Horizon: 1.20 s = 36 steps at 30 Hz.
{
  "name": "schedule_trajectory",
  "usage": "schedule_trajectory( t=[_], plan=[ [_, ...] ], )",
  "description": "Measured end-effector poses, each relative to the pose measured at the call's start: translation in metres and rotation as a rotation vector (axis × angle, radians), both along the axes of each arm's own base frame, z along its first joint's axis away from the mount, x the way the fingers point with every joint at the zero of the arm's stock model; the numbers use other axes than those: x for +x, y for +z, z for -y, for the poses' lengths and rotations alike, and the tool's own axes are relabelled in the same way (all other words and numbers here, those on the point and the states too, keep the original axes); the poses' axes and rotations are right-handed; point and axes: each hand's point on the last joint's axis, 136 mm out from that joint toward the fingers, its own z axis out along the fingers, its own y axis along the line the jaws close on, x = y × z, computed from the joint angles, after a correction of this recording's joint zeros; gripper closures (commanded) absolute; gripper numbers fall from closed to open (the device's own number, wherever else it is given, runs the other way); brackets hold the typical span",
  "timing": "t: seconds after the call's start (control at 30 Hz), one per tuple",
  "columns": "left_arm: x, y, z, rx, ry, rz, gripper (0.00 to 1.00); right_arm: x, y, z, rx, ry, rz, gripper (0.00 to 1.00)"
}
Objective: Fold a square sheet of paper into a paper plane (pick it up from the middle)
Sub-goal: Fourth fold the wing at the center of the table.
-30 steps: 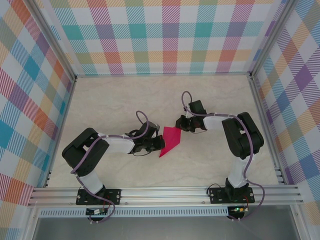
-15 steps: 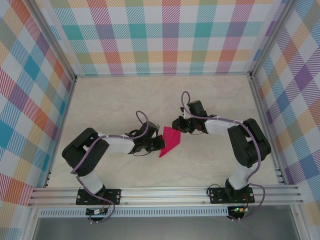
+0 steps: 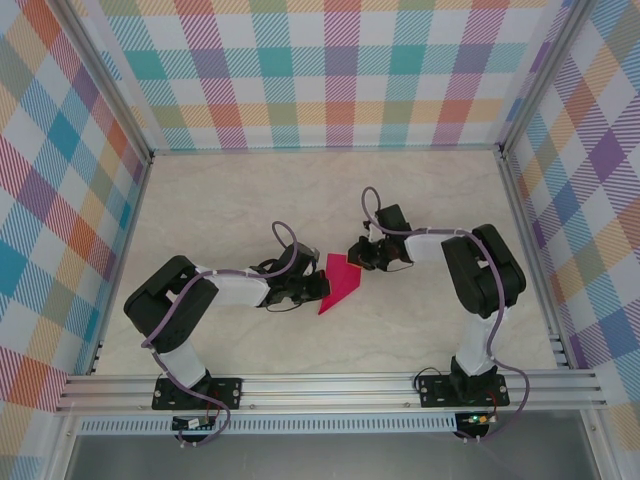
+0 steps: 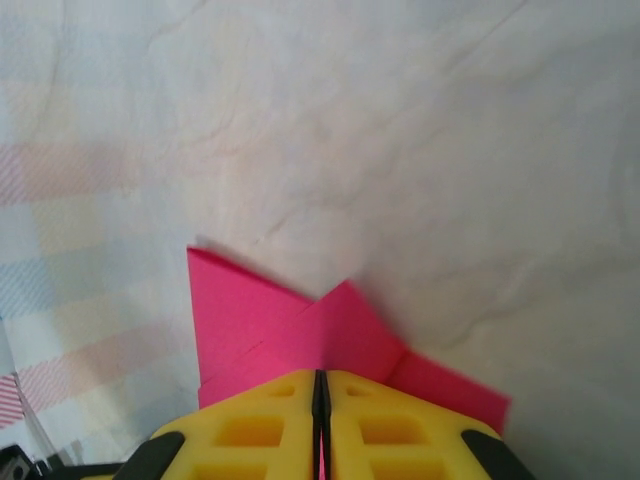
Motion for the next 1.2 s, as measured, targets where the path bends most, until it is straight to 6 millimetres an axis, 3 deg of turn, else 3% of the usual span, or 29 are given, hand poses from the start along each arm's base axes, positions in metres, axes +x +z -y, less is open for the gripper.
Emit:
schedule_trajectory(
  t=[0.17,0.3,0.43,0.57,0.77,1.03,1.2],
  plan=[
    [0.0,0.0,0.0,0.0,0.0,0.0,1.0,0.023,0.003,0.011,-0.053,-0.064,0.026,0.89],
    [0.0,0.0,0.0,0.0,0.0,0.0,1.0,0.028,0.009,0.015,-0.061,-0.092,0.043,0.88],
    [0.0,0.0,0.0,0.0,0.0,0.0,1.0,0.017,0.033,0.011,-0.015,-0.084,0.073,0.88],
    [0.0,0.0,0.0,-0.001,0.0,0.0,1.0,-0.009,0.047,-0.01,0.053,-0.025,0.075,0.88],
    [0.0,0.0,0.0,-0.001,0.001,0.001,1.0,-0.053,0.028,-0.031,0.094,0.044,-0.045,0.88],
    [-0.004,0.001,-0.003,0.013,0.0,-0.015,1.0,-0.06,-0.001,-0.033,0.079,0.042,-0.131,0.89],
    [-0.009,0.007,-0.008,0.037,-0.001,-0.043,1.0,-0.059,-0.002,-0.032,0.063,0.039,-0.136,0.9]
  ],
)
